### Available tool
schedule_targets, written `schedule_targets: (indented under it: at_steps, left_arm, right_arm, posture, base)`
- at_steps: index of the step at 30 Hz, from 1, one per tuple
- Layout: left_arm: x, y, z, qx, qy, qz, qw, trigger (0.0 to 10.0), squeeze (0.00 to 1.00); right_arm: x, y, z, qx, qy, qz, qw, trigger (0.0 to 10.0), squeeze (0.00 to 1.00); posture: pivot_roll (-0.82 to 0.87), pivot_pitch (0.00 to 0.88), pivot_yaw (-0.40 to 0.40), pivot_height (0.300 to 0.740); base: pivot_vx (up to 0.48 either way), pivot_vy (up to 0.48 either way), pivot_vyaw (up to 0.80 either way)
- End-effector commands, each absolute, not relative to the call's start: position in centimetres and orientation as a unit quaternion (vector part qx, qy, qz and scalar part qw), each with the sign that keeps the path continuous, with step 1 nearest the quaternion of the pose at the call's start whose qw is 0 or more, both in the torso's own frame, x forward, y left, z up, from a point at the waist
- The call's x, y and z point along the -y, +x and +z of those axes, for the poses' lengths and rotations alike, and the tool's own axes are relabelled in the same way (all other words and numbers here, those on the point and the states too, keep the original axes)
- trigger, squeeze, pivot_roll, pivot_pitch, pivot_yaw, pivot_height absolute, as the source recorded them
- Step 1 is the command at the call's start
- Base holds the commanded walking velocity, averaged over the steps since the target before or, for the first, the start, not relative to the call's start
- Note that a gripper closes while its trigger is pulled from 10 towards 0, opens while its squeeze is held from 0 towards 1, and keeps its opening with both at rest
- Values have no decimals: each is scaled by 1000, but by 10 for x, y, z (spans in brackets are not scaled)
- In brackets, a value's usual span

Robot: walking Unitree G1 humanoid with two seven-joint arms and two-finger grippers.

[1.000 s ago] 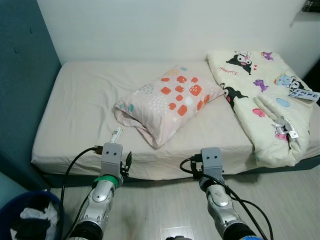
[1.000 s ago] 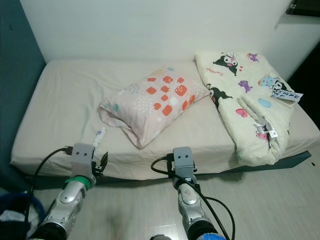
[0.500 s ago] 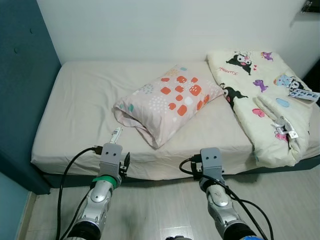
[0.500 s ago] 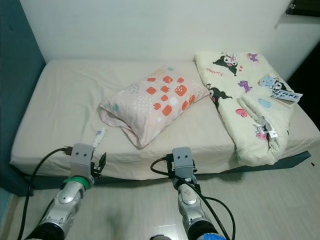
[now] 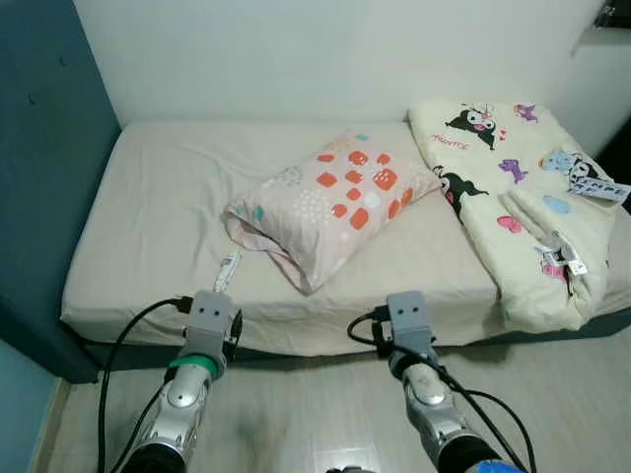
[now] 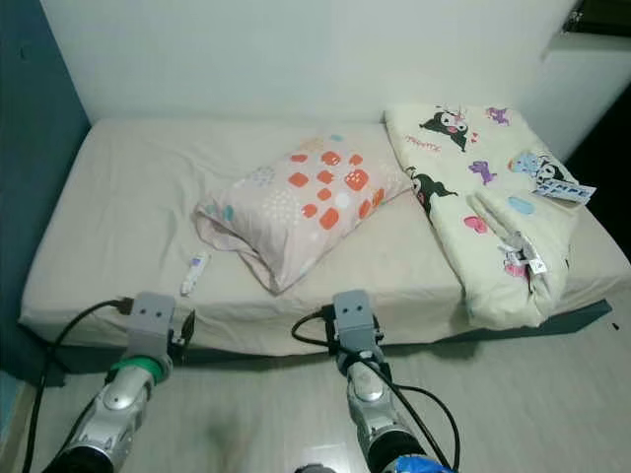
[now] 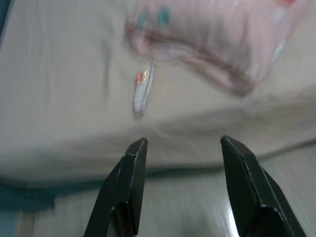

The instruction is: Clean up the room

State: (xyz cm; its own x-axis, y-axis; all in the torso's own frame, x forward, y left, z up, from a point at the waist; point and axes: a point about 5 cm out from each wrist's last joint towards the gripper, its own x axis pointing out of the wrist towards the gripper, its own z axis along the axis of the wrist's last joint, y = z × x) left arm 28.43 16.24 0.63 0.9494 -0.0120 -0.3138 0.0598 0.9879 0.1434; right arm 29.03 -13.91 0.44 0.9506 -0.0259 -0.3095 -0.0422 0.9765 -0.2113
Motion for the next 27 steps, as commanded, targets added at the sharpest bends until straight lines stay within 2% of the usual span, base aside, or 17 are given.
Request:
schedule_targets:
  at_steps: [1, 7, 21, 27]
  left_arm:
    - [-161, 282, 1, -180, 48, -8, 982, 10000, 0]
    - [-143, 284, 6, -158, 63, -73, 983, 10000, 0]
    - [-141, 287, 7, -152, 77, -75, 982, 10000, 0]
    - [-141, 288, 9, -146, 76, -75, 984, 10000, 0]
  right_arm:
    - [144, 287, 0, -172, -113, 3, 979, 10000, 0]
    - [150, 284, -3, -172, -117, 1, 978, 10000, 0]
    - [154, 281, -7, -190, -96, -10, 977, 10000, 0]
    - [152, 282, -6, -187, -95, -8, 978, 10000, 0]
  posture:
    - [13, 0, -32, 740]
    - [1, 1, -29, 740]
    - [-3, 12, -27, 740]
    - [-1, 13, -26, 740]
  base:
    - [0, 0, 0]
    - [0, 0, 0]
    - [0, 0, 0]
    - [271, 0, 0]
